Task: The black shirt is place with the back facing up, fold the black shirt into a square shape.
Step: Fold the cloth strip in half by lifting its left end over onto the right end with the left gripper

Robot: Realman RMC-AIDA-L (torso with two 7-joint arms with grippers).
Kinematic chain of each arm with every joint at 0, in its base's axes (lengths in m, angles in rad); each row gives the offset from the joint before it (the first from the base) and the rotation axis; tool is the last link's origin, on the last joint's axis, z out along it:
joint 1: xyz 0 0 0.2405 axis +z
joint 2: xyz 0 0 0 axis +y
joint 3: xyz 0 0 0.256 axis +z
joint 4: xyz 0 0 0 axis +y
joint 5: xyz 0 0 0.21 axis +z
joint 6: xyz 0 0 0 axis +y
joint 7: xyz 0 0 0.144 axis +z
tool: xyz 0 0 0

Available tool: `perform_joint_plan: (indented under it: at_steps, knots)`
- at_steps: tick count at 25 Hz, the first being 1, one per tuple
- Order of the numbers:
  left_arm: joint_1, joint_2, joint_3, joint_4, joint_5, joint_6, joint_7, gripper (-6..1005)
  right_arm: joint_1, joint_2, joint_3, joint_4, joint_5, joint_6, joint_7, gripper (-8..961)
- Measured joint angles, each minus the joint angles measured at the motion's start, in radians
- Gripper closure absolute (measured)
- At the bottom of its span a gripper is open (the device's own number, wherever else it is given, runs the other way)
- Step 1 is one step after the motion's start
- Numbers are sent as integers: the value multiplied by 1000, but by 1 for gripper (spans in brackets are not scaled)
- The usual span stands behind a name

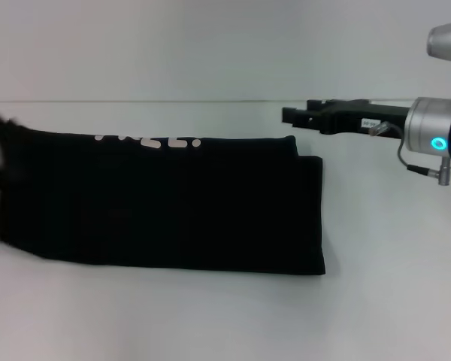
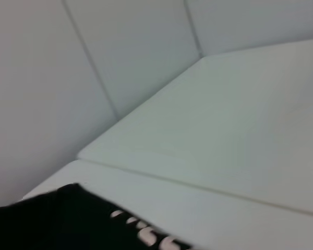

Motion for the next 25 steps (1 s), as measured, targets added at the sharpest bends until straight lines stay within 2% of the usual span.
perform_joint_plan:
  at_steps: [2,4,8,10,11,12,14,16,20,24,25]
  knots:
    - [-22,-11,32,-2,-38,48,-4,979,-6,-4,0,0,16,20,-15,266]
    - [-68,-43,90,-4,-96,112,-13,979,-15,-8,1,-1,33,33,-29,266]
    - [-138,-113,184,-23,-131,132,-43,979,-45,-20,2,-5,59,27,-44,266]
    - [-168,-143,206,-60,-147,127,-48,978,-61,-30,2,-7,62,14,-44,266]
    - [-183,-150,211,-98,-165,122,-46,978,-69,-33,2,-7,62,8,-44,266]
    - [-196,-156,216,-153,-196,115,-36,978,-76,-37,2,-8,62,2,-44,266]
    - [-218,-154,222,-298,-266,79,5,978,-92,-43,2,-8,63,-9,-45,265]
    - [-237,-153,223,-485,-339,-6,101,979,-103,-47,2,-9,63,-15,-47,265]
    - [-247,-160,217,-709,-440,-106,264,979,-109,-49,2,-9,63,-19,-55,265]
    - [-238,-161,213,-790,-509,-106,364,978,-108,-52,-11,-4,56,-25,-38,265]
    - [-236,-161,213,-797,-519,-103,372,940,-108,-54,-17,-1,53,-27,-25,265]
